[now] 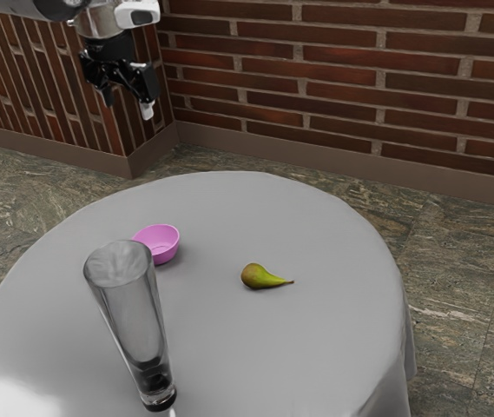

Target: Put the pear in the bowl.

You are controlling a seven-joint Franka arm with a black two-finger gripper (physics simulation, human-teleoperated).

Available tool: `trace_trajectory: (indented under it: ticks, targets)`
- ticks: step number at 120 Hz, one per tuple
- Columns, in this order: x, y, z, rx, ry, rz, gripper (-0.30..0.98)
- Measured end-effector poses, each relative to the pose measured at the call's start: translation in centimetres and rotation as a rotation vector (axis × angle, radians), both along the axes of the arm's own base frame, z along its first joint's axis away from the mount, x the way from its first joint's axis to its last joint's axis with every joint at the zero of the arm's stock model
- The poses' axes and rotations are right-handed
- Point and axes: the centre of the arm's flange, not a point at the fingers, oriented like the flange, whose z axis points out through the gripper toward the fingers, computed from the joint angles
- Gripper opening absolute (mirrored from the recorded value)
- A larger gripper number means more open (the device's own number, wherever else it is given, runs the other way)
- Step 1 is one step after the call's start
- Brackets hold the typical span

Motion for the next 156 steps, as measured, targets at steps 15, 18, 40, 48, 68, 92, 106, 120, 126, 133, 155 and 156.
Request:
trace_trajectory:
  ticks: [15,18,40,48,68,92,106,120,126,133,155,156]
  targets:
    - [0.0,-0.1,-1.5,-0.004,0.028,-0.018,0.69]
    - [0.0,-0.2,-2.2,-0.011,0.042,-0.025,0.69]
    - [1.7,-1.7,-6.3,-0.077,0.090,-0.067,0.69]
    - [2.3,-2.2,-6.3,-0.060,0.076,-0.097,0.69]
    - [3.5,-4.1,-9.3,-0.004,0.155,-0.274,0.69]
    - [7.0,-3.6,-16.4,0.009,0.191,-0.521,0.69]
    - [9.3,-3.0,-20.1,0.015,0.176,-0.631,0.69]
    - [10.7,-3.4,-21.2,0.031,0.153,-0.760,0.69]
    - [11.1,-3.6,-21.9,0.039,0.147,-0.815,0.69]
    - [11.6,-3.6,-23.5,0.040,0.150,-0.871,0.69]
    - [12.7,-7.0,-27.2,0.007,0.143,-1.082,0.69]
    - [12.7,-7.1,-27.4,0.006,0.143,-1.089,0.69]
